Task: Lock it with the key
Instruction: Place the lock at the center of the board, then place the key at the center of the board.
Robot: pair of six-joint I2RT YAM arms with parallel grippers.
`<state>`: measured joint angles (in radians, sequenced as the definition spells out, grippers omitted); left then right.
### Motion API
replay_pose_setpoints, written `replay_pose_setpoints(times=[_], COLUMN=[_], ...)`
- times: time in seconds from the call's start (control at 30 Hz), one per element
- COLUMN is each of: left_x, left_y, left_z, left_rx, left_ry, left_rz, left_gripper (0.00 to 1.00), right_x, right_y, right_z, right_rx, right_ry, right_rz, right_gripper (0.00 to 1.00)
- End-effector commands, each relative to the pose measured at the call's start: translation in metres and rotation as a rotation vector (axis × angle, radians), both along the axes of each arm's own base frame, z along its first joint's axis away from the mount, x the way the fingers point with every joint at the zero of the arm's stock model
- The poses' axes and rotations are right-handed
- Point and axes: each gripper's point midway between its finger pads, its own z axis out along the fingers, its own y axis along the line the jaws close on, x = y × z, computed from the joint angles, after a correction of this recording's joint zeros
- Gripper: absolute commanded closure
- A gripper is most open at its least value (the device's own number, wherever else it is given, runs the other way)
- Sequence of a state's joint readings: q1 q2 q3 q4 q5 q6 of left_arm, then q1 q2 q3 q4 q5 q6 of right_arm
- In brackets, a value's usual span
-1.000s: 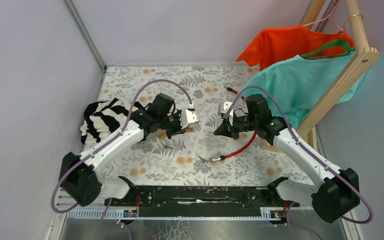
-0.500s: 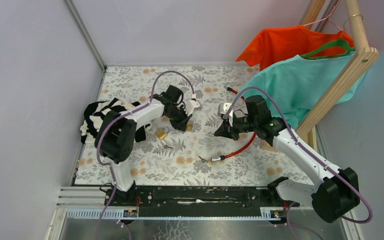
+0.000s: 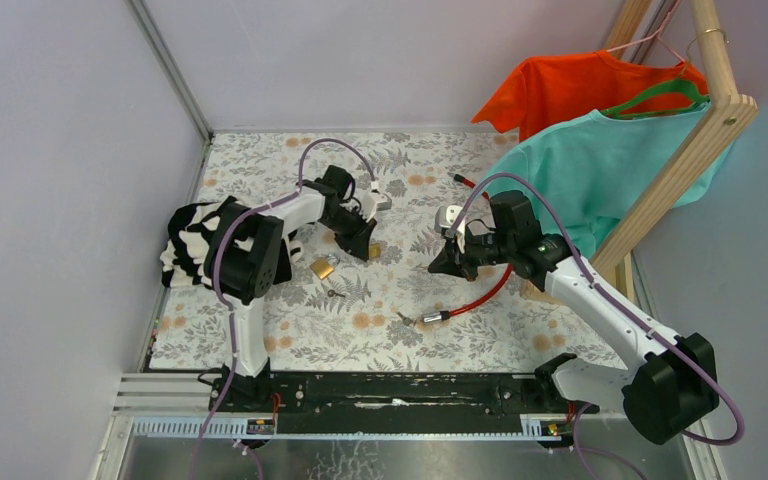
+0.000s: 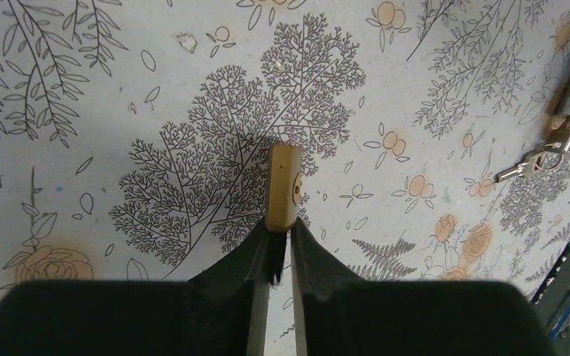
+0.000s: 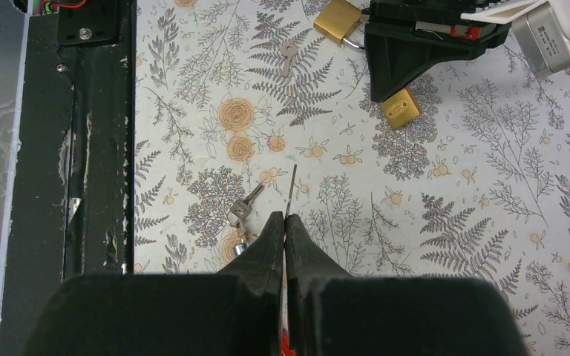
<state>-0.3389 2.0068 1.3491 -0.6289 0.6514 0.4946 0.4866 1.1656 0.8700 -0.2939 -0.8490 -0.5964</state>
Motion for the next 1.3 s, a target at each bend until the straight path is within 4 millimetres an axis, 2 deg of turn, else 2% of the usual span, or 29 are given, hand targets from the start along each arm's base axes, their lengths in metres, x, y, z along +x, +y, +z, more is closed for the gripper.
replay_pose_setpoints(times=[0.0,0.27,0.47,0.6,0.8,0.9,1.03,1.07,1.27], left_x=[0.002,0.000,0.009,0.021,0.034,0.034,0.028,0.025,0.011], left_y=[0.000,0.008,0.022,0.038,0.070,0.091,0.117,0.122,0.143], left_z=[0.003,-0.008,0.006,0.031,0.089,0.119,0.143,0.149,0.169], left_rx=[-0.038,-0.012,0.022,0.061,0.108,0.097,0.108,0.114,0.154], left_ry=[0.053,0.091,0.009,-0.135,-0.404,-0.515,-0.623,-0.646,-0.721], left_rz=[0.025,0.048,0.083,0.145,0.271,0.378,0.490,0.508,0.594], left_gripper=[0.76,0.61,0.52,0.43,0.23,0.18,0.06,0.01,0.00], right_x=[0.001,0.001,-0.005,-0.003,0.011,0.015,0.032,0.034,0.044], right_y=[0.006,0.008,0.025,0.041,0.063,0.074,0.094,0.098,0.114], right_z=[0.004,0.002,-0.012,-0.026,-0.052,-0.066,-0.074,-0.085,-0.115], right_rx=[0.024,0.027,0.016,-0.012,-0.087,-0.138,-0.155,-0.171,-0.239], right_ry=[-0.017,-0.009,0.058,0.081,0.118,0.160,0.202,0.221,0.264], right_rz=[0.020,0.022,0.042,0.014,-0.038,-0.019,-0.034,-0.036,-0.051], right_gripper=[1.00,1.00,1.00,1.00,1.00,1.00,0.98,0.97,0.96])
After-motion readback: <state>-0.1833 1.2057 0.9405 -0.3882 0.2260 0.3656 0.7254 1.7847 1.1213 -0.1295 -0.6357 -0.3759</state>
